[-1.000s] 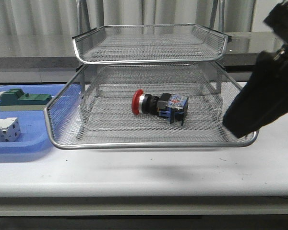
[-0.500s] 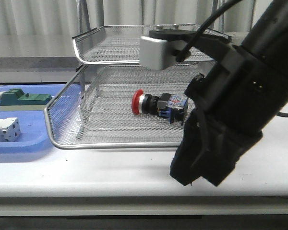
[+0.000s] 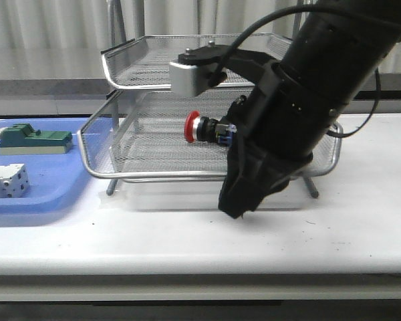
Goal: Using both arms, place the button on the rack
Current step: 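Push the middle tray back into the stack with the right gripper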
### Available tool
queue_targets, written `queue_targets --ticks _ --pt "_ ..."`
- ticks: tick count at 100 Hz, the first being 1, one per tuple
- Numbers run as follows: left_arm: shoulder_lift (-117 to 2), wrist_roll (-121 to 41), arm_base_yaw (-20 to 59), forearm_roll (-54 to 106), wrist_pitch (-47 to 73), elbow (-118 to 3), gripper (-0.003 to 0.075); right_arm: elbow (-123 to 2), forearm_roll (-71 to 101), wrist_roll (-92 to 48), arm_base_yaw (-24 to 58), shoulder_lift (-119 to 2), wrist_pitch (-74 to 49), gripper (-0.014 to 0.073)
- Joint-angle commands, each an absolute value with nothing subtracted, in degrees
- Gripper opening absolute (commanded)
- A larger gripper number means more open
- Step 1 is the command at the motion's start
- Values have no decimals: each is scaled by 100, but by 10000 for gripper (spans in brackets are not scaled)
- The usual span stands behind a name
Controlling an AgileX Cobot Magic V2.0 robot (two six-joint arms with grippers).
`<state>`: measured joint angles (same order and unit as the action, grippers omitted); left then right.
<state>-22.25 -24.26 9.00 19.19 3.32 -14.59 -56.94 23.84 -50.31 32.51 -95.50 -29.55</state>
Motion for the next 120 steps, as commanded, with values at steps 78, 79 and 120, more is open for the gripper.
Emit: queue_targets --ticks 78,79,120 --pt "-2241 -2361 894 1968 -102 -1608 -20 -6789 2442 -4915 2518 -9600 -3713 -60" --pt "-2241 -2361 894 1968 -102 -1608 -20 -6789 2442 -4872 2518 -9583 -3725 -60" --pt "-2241 -2361 894 1968 -102 -1608 -20 -6488 1603 -3216 2218 -8090 -4148 -60"
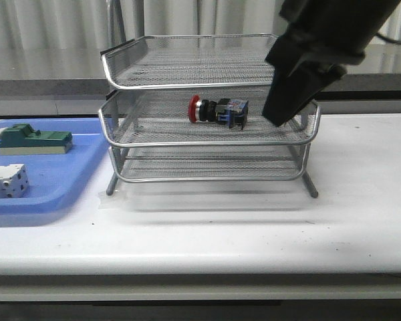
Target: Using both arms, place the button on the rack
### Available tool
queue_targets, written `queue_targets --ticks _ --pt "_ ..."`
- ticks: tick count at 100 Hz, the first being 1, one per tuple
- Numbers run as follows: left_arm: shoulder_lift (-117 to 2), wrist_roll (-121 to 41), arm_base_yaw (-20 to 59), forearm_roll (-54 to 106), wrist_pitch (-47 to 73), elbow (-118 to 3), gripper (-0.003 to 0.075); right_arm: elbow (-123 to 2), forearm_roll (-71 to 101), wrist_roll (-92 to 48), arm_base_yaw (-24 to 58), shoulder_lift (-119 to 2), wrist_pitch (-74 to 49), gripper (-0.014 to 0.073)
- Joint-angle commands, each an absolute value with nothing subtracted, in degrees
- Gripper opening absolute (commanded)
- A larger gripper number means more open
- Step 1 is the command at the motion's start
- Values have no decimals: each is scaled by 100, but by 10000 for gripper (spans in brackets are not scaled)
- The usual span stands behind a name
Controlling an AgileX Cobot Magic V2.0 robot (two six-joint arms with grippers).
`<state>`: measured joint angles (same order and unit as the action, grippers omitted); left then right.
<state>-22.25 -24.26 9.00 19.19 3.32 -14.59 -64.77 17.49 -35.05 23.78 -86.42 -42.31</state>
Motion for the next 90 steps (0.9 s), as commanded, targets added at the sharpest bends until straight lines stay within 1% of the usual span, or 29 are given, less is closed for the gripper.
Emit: queue_targets --ticks 1,34,54,66,90 --pt "-2241 -2361 894 1968 -102 -1608 -20 -6475 1603 -3204 2200 -8056 -4148 -60" --pt "-2241 -2361 894 1968 -102 -1608 -20 -5636 1603 -2918 987 -6277 -4266 -60" --pt "-2241 -2361 894 1968 -102 -1608 -20 -4944 1603 -2545 278 -5084 -4079 -60" --pt "-2241 -2361 894 1968 -102 -1608 -20 -4523 1603 -2446 90 -4376 -3916 -60" --pt "-2241 -2361 894 1968 -102 -1608 -20 -3726 1603 -2436 85 -3101 -3938 -60"
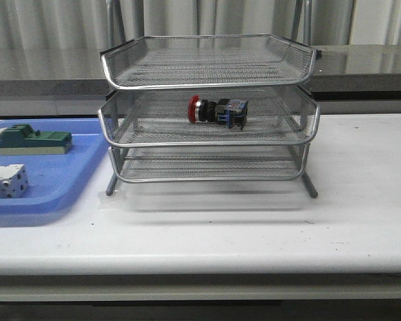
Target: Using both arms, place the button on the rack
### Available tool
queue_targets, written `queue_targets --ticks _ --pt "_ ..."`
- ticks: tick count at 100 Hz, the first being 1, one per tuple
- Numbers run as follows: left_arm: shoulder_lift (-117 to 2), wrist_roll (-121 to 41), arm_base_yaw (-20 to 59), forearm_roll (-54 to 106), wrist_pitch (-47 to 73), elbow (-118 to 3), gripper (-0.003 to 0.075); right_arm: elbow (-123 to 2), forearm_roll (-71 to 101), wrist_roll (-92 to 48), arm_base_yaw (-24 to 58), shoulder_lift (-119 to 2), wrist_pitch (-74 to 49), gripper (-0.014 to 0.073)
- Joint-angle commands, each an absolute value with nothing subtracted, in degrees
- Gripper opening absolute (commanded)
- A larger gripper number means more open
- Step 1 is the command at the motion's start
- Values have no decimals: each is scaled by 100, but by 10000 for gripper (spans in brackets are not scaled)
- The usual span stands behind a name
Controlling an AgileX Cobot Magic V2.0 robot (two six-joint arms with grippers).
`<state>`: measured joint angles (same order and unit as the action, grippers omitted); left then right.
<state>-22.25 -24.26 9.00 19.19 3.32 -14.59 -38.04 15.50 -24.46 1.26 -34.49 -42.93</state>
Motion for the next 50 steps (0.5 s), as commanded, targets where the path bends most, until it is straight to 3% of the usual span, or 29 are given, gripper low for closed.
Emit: queue_targets --ticks 1,25,50 --pt "-2241 -2361 894 1968 -102 -1608 -20 -3681 1603 -2436 85 -3067 -3938 -60" --pt "-2241 -2361 894 1968 -102 -1608 -20 -3250 1603 -2436 85 -2087 -3899 -60" --pt "-2241 -2361 894 1968 -102 -1608 -20 -3240 1655 -2436 93 -1941 -3966 -60"
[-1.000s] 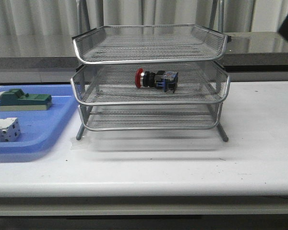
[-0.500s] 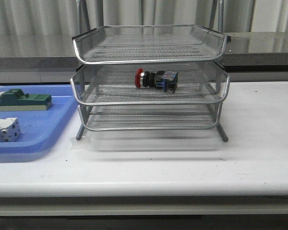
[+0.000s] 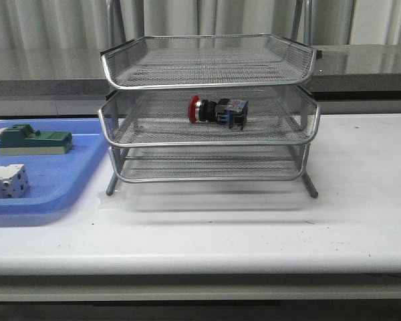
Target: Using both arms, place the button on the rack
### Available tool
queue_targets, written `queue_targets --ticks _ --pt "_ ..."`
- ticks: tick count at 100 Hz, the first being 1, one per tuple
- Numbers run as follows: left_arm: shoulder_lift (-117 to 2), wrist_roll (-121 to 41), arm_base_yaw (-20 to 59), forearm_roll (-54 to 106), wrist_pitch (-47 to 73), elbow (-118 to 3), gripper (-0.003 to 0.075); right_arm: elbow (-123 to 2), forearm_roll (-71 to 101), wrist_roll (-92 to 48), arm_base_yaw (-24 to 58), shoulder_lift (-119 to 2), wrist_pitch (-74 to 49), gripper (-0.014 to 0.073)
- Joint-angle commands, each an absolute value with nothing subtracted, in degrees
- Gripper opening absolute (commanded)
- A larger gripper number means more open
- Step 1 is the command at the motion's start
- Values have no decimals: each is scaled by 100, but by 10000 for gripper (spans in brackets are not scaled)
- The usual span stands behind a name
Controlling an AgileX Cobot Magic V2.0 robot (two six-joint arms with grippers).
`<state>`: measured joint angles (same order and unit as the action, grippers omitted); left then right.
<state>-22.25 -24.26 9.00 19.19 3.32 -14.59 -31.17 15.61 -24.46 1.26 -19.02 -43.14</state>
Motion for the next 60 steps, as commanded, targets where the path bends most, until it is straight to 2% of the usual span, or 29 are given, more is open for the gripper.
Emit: queue_targets --ticks 1,60 --pt "-2241 -2361 894 1968 -102 -1608 -20 -3240 1655 -2436 93 -1941 -3966 -60" --pt "-2241 -2361 894 1968 -102 -1608 -20 -3185 1662 -2441 93 -1941 -3857 -60"
